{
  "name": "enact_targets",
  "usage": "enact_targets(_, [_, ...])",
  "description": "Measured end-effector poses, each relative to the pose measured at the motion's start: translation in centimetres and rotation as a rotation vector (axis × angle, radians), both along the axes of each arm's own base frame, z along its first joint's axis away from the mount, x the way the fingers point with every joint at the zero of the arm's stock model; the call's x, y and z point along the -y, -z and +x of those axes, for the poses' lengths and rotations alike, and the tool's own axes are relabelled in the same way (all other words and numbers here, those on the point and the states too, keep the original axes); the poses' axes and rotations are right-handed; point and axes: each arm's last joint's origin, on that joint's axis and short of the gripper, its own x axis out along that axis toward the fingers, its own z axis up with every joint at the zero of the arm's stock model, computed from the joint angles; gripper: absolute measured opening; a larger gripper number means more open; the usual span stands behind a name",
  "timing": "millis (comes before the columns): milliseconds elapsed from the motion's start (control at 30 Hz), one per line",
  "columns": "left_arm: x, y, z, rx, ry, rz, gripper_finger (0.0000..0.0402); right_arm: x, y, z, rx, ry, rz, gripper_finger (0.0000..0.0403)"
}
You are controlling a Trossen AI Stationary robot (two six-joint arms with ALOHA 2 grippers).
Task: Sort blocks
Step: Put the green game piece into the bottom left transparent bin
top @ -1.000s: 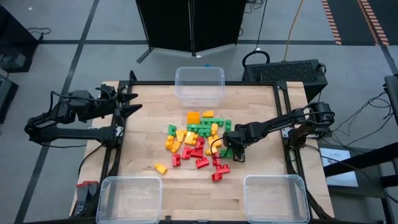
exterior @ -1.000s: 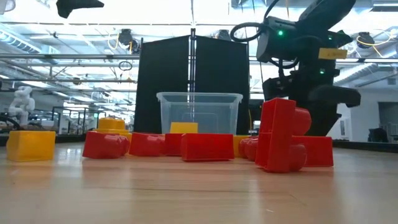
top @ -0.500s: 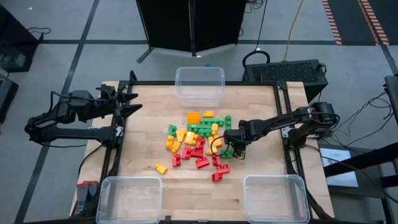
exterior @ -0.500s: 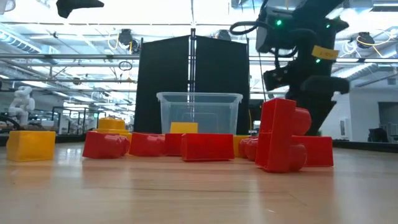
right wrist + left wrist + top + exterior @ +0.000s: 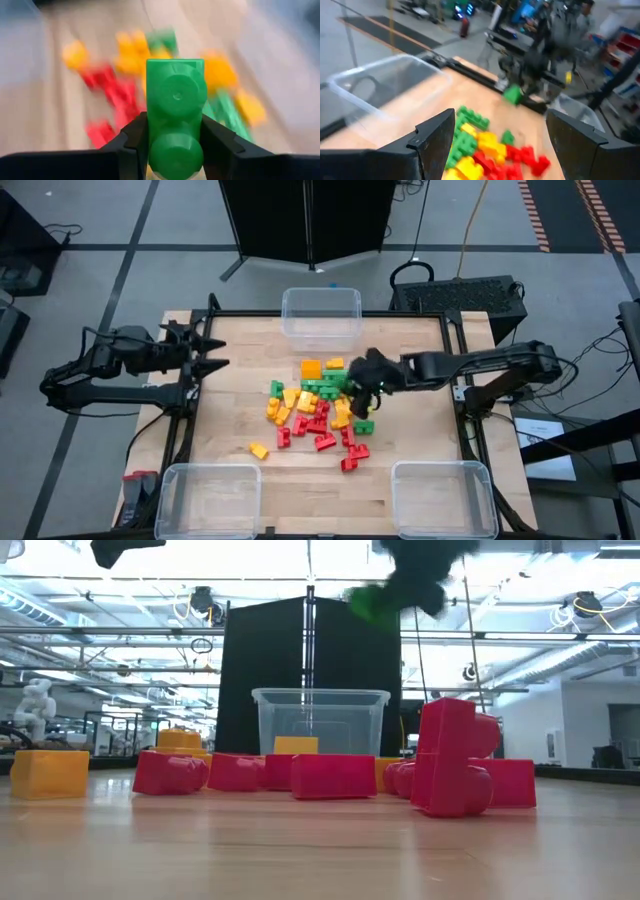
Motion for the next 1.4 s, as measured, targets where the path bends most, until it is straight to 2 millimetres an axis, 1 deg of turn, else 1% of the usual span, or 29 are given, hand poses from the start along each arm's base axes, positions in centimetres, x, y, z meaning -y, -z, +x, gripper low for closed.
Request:
enact_targets(100, [0.1,0.3,0.0,-0.034,0.024,-0.011,0.0287,-0.4,-2.9,2.1,0.154,-0.075,-0.016,0.0116])
enact_targets(233, [0.1,0.6,-0.1,-0.059,0.021,-0.006,0.0287,-1.0,-5.0,5.6,0.231,-0.200,-0.014,0.0116])
enact_targets(400, [0.1,0.7,-0.1,-0.074,0.020,-0.003,0.0287,-2.4,-6.2,10.4,0.281,-0.343,0.011,0.0116])
enact_targets(467, [0.1,0.7,-0.2,-0.074,0.021,0.000,0.0287,-3.3,-6.5,12.2,0.310,-0.388,0.006,0.0116])
enact_targets(600, [0.1,0.7,-0.2,-0.077,0.029,0.036,0.0287,-5.4,-6.9,15.1,0.357,-0.454,0.015,0.0116])
enact_targets(733, [0.1,0.7,-0.2,-0.077,0.031,0.041,0.0287,-7.8,-5.8,17.6,0.368,-0.514,0.035,0.0116])
enact_targets(833, [0.1,0.7,-0.2,-0.077,0.031,0.041,0.0287,-9.5,-4.9,18.9,0.384,-0.550,0.032,0.0116])
enact_targets(967, [0.1,0.7,-0.2,-0.075,0.031,0.040,0.0287,-11.7,-3.7,20.5,0.478,-0.605,0.058,0.0116])
enact_targets(1067, [0.1,0.7,-0.2,-0.076,0.030,0.040,0.0287,-13.6,-2.1,21.8,0.570,-0.632,0.093,0.0116])
enact_targets(1200, [0.1,0.7,-0.2,-0.076,0.030,0.040,0.0287,-15.8,0.1,22.9,0.666,-0.651,0.139,0.0116])
enact_targets(1333, [0.1,0.7,-0.3,-0.075,0.027,0.024,0.0287,-17.0,2.7,23.8,0.679,-0.648,0.180,0.0116])
enact_targets(1400, [0.1,0.7,-0.3,-0.073,0.025,0.013,0.0287,-17.4,3.8,24.0,0.655,-0.651,0.184,0.0116])
